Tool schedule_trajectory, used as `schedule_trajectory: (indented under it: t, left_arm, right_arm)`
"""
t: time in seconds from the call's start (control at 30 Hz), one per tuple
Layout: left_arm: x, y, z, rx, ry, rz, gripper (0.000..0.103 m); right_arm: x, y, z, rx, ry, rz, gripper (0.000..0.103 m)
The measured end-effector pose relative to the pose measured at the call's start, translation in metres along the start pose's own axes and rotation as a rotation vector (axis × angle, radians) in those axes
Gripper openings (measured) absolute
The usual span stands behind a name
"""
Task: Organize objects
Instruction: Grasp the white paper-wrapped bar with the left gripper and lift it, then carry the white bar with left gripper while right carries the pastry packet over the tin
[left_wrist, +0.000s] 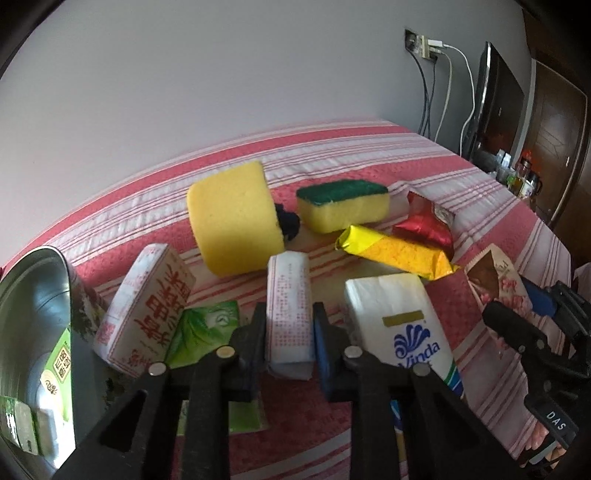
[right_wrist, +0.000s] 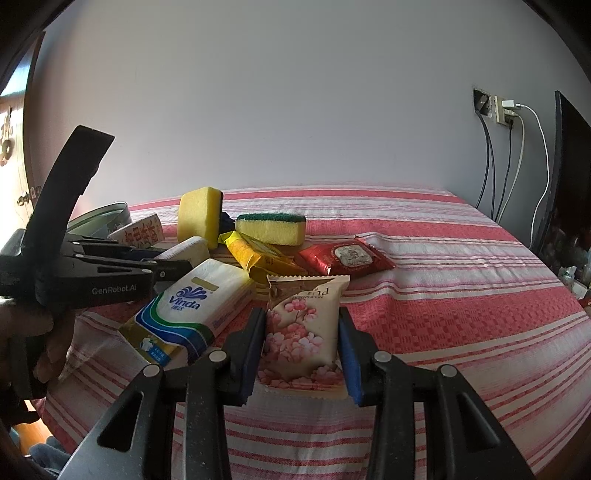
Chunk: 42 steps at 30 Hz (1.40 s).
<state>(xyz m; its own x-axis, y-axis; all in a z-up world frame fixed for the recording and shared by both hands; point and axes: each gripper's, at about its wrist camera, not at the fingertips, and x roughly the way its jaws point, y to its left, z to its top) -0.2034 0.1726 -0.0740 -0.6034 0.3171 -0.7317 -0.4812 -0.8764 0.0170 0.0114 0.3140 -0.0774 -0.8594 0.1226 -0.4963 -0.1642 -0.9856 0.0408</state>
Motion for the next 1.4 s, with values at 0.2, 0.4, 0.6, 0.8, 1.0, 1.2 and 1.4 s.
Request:
schedule_trajectory:
  t: [0.2, 0.4, 0.6, 0.8, 1.0, 1.2, 1.4]
  left_arm:
    - [-0.008, 0.004, 0.002, -0.022, -0.052, 0.007, 0.021]
    - [-0.021, 0.006, 0.002, -0.035, -0.125, 0.046, 0.021]
    - [-0.034, 0.004, 0.000, -0.036, -0.205, 0.092, 0.021]
    - [-0.044, 0.004, -0.003, -0.046, -0.255, 0.112, 0.021]
    - [-0.054, 0.008, -0.012, -0.065, -0.276, 0.121, 0.021]
    - [-0.064, 0.015, -0.019, -0.094, -0.282, 0.108, 0.021]
    - [-0.079, 0.023, -0.023, -0.114, -0.309, 0.103, 0.021]
  right_arm:
    - [-0.001, -0.002, -0.001, 0.004, -0.025, -0.008, 0.041]
    - [-0.006, -0.003, -0.003, 0.004, -0.059, -0.010, 0.041]
    - [-0.008, -0.001, -0.005, -0.001, -0.079, -0.009, 0.041]
    - [-0.011, 0.002, -0.006, -0.016, -0.095, -0.014, 0.041]
    - [-0.014, 0.005, -0.003, -0.027, -0.104, -0.011, 0.041]
    - [-0.021, 0.017, 0.007, -0.058, -0.126, 0.010, 0.041]
    - [-0.024, 0.027, 0.014, -0.076, -0.134, 0.027, 0.041]
